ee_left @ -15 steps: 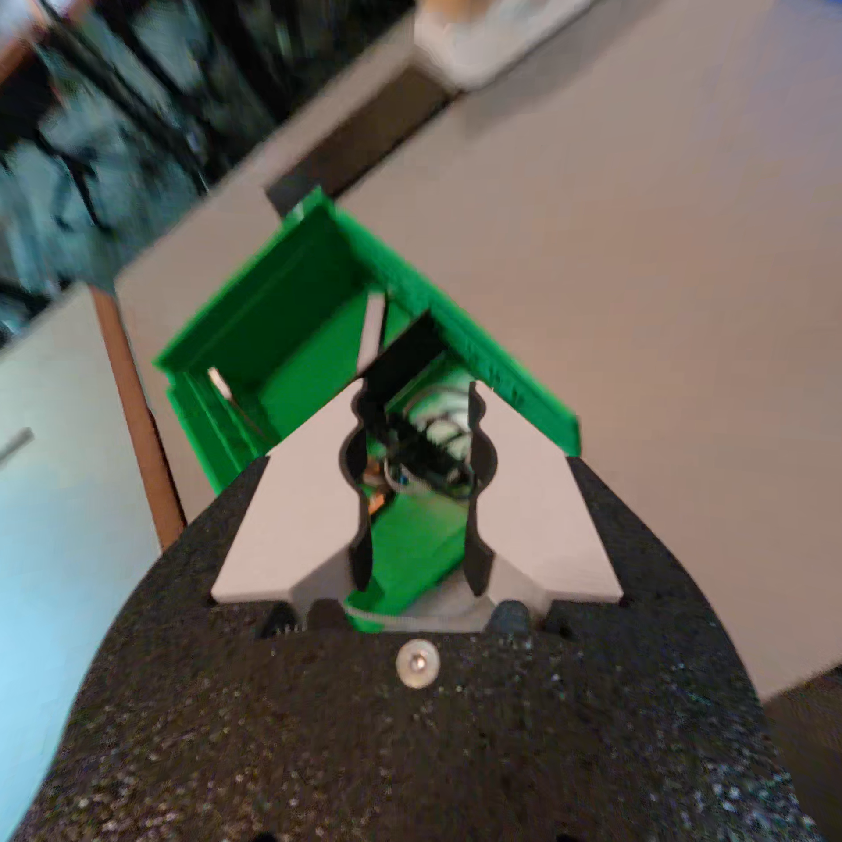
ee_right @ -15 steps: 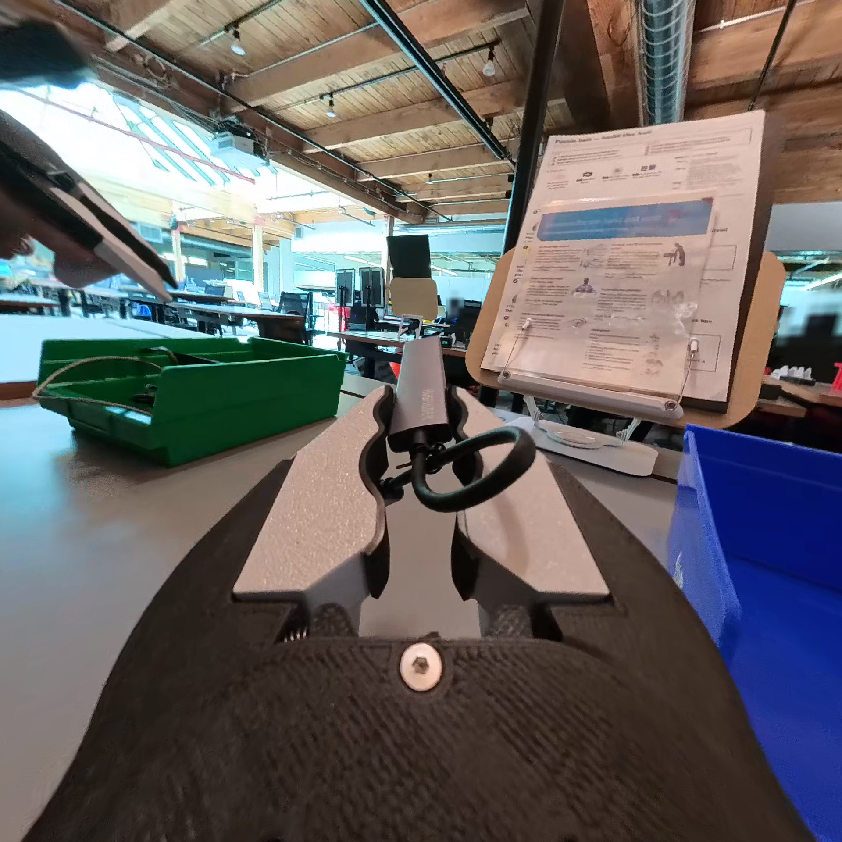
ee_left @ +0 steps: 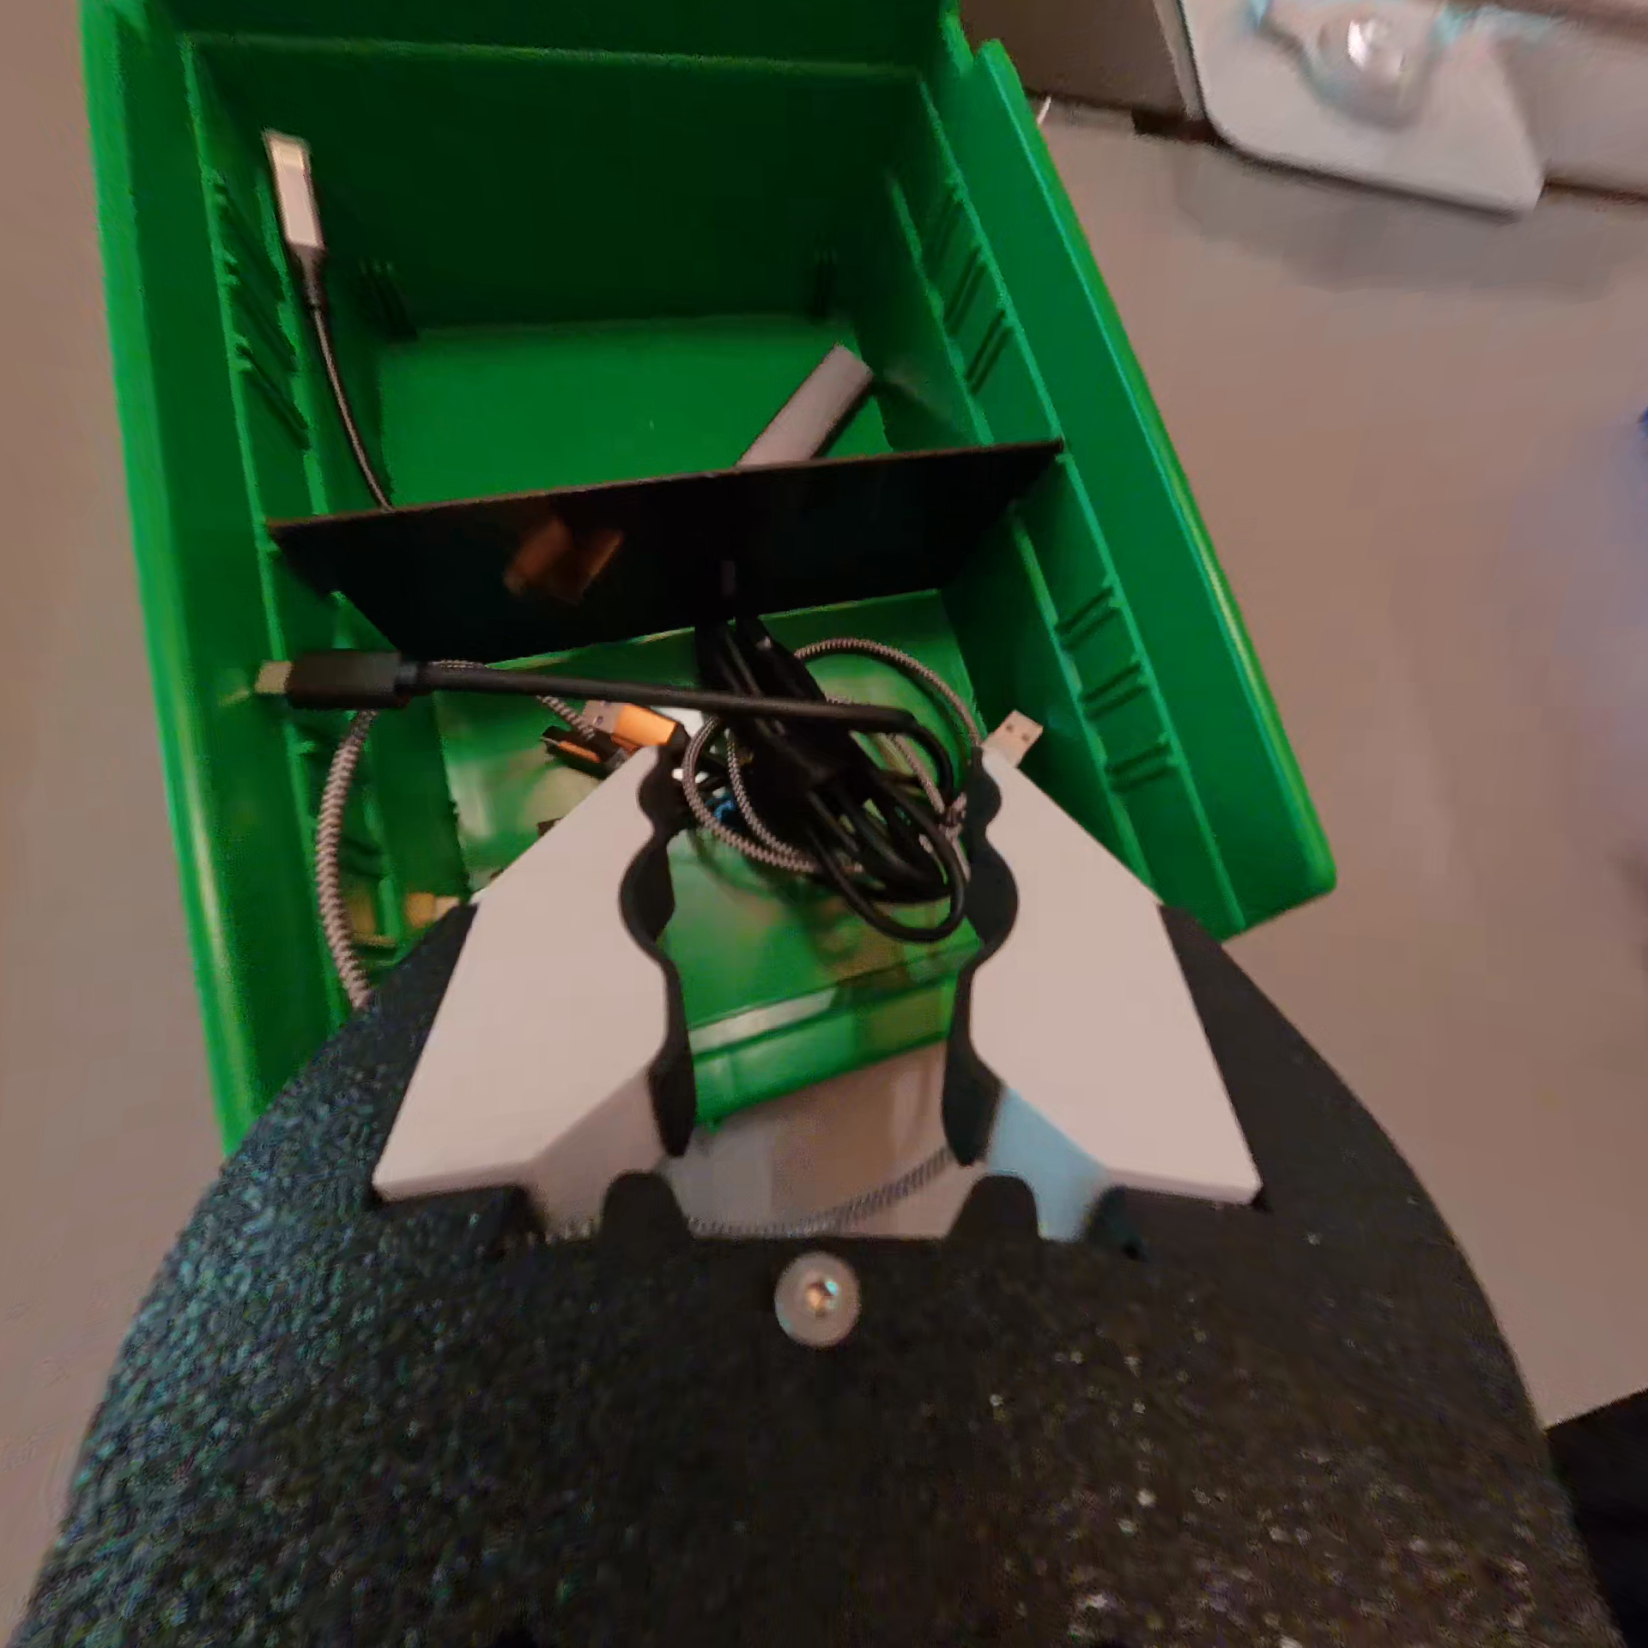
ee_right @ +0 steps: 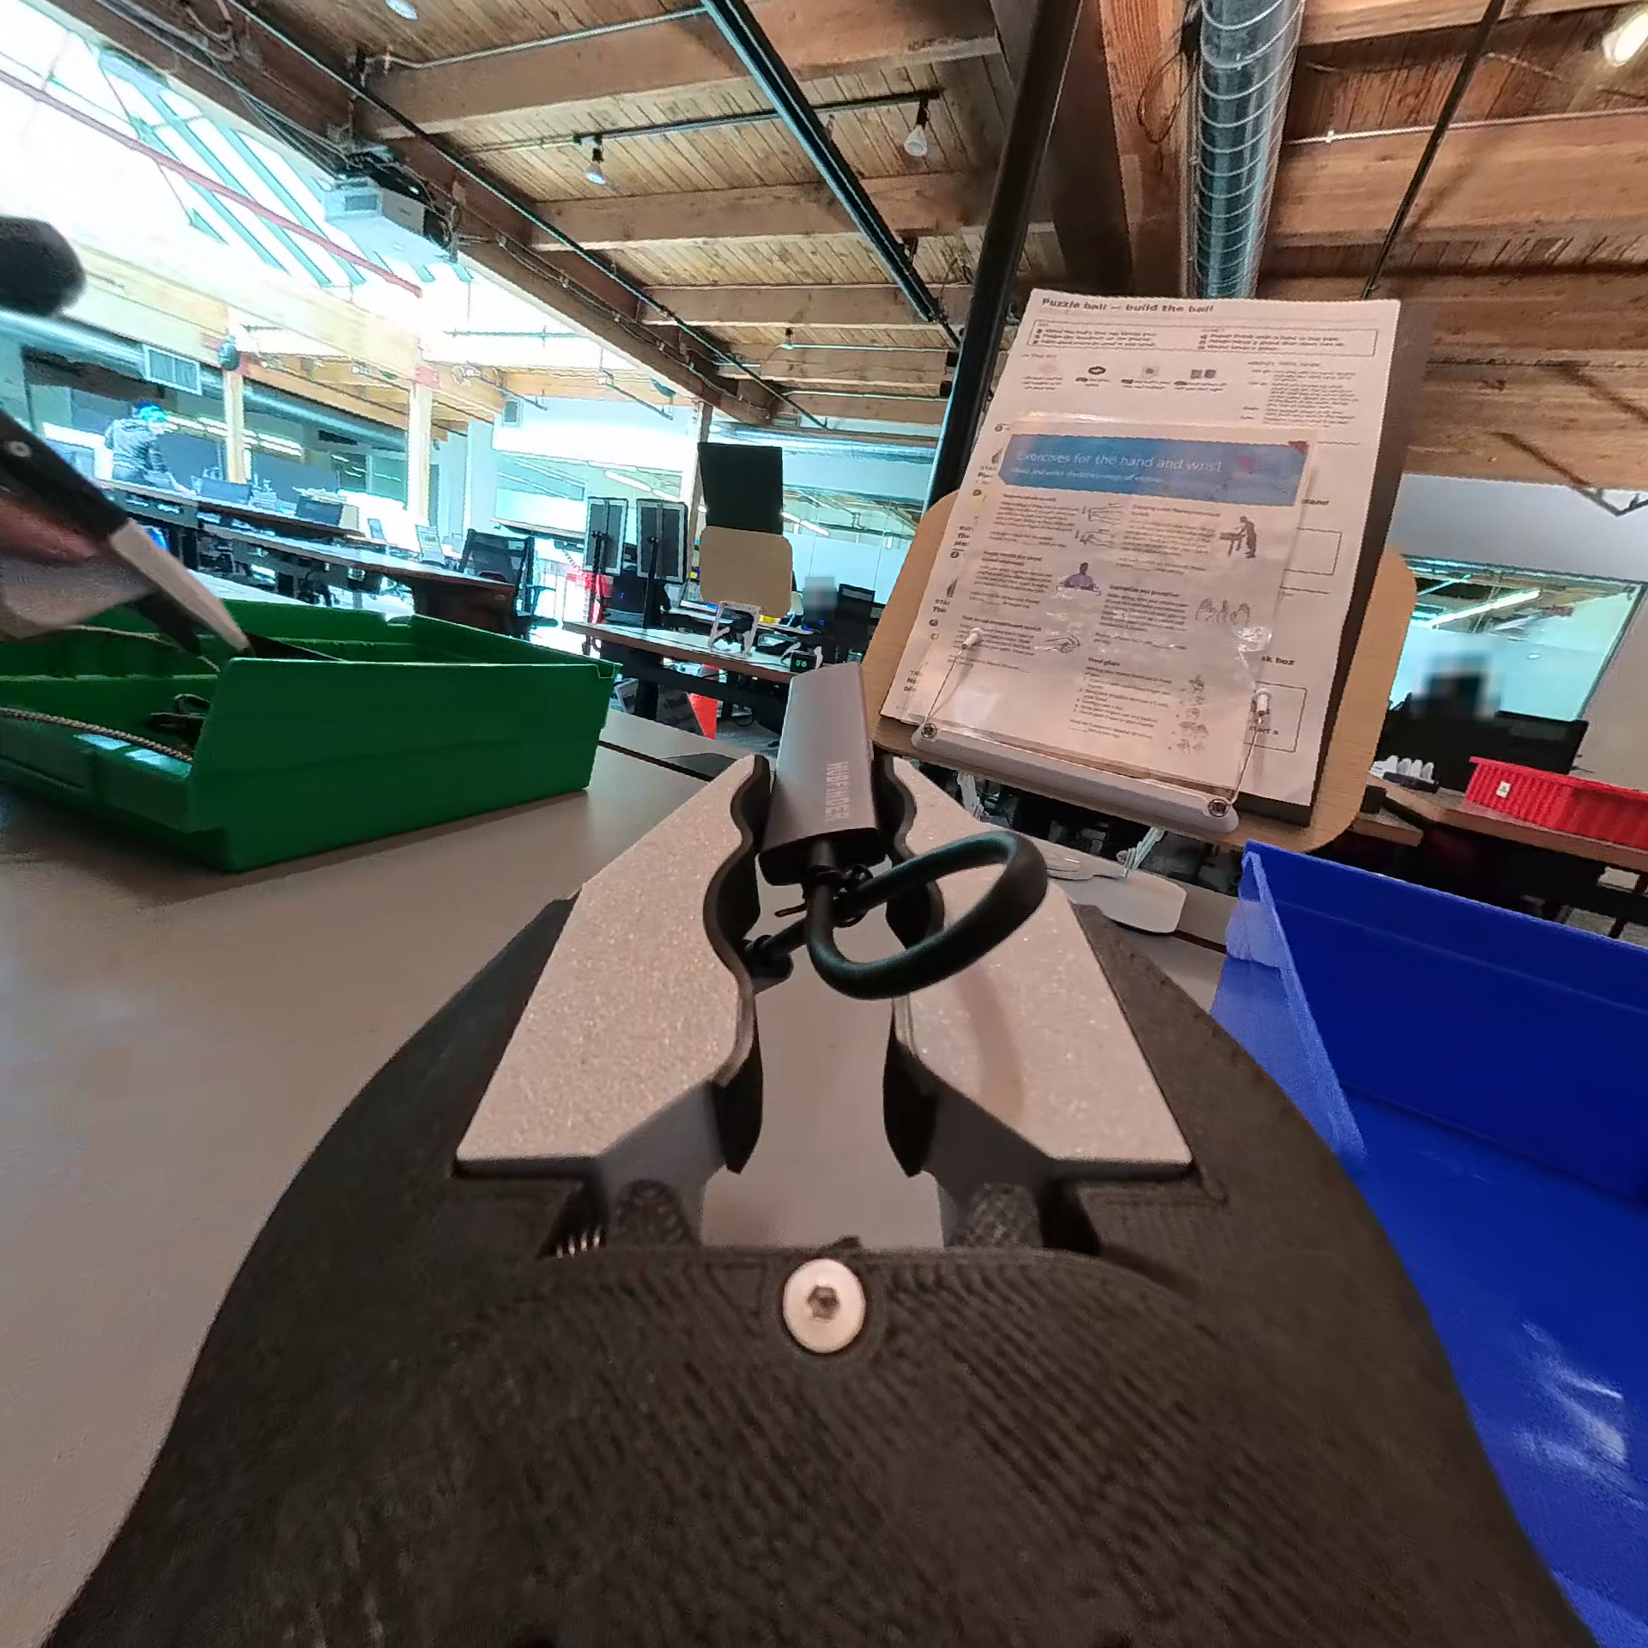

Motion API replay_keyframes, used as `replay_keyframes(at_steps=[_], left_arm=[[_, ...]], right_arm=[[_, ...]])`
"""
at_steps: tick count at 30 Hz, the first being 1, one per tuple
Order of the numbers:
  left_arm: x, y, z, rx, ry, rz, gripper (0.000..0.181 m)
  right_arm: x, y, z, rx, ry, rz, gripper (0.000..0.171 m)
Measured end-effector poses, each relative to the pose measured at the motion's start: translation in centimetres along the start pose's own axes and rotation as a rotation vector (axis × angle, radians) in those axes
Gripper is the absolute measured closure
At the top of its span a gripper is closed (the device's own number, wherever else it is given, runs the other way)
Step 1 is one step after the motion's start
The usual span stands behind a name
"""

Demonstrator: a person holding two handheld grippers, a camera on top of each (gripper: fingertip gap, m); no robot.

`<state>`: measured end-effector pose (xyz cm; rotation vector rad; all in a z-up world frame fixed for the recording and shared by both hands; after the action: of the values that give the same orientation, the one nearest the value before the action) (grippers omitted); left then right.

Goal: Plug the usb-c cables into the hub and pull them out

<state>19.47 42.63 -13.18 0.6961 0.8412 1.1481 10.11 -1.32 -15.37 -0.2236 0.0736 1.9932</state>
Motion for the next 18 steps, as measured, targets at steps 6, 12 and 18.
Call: replay_keyframes(at_steps=[6,12,18], left_arm=[[0.6,-1.5,1.4,-0.194,0.142,-0.122,0.14],[-0.6,-1.3,1.7,-0.427,0.158,-0.172,0.179],[-4.0,2.9,1.8,-0.518,-0.171,-0.104,0.18]], right_arm=[[0.0,0.1,0.0,-0.013,0.029,-0.026,0.148],[0.0,0.1,0.0,-0.01,0.03,-0.026,0.149],[-0.1,0.2,0.0,-0.009,0.027,-0.038,0.148]])
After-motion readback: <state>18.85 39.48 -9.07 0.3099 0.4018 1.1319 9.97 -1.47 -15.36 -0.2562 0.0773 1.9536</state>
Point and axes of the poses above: each gripper's, where its closed fingertips meet, y back along the fingers, z out of its top, x = y × z across the jaws, the point moved 8 cm from there along y, back along the fingers, and after that the axes turned 14 degrees about x, right-handed, at the moved point
